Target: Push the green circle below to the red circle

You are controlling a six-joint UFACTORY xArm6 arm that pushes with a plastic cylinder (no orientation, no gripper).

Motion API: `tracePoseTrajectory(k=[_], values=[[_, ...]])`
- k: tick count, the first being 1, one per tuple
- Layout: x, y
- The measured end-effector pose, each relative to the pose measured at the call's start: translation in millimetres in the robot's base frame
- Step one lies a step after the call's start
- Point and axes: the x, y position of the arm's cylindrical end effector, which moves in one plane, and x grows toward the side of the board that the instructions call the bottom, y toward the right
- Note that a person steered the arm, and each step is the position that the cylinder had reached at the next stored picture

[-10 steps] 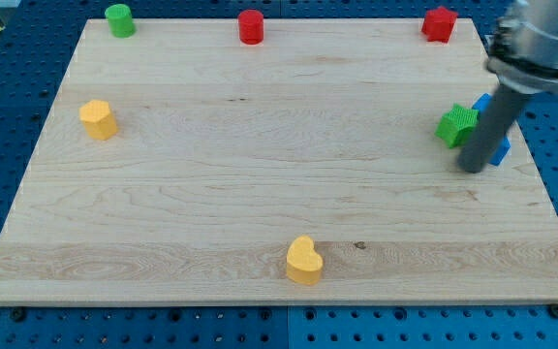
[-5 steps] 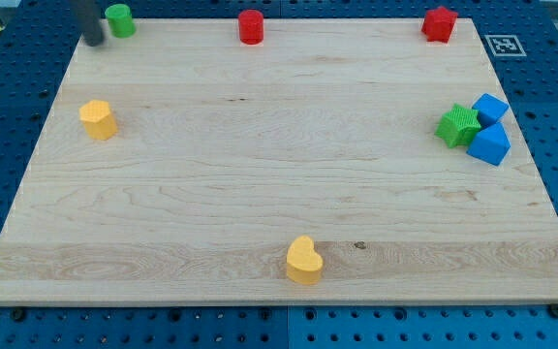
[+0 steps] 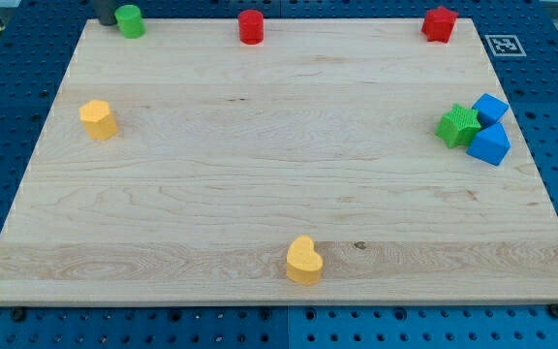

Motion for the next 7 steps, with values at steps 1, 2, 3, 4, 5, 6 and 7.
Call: tracePoseTrajectory(k=[1, 2, 3, 4, 5, 6, 7], values=[[0, 31], [0, 63], [8, 79], [24, 80], [46, 82], [68, 86], [80, 120]])
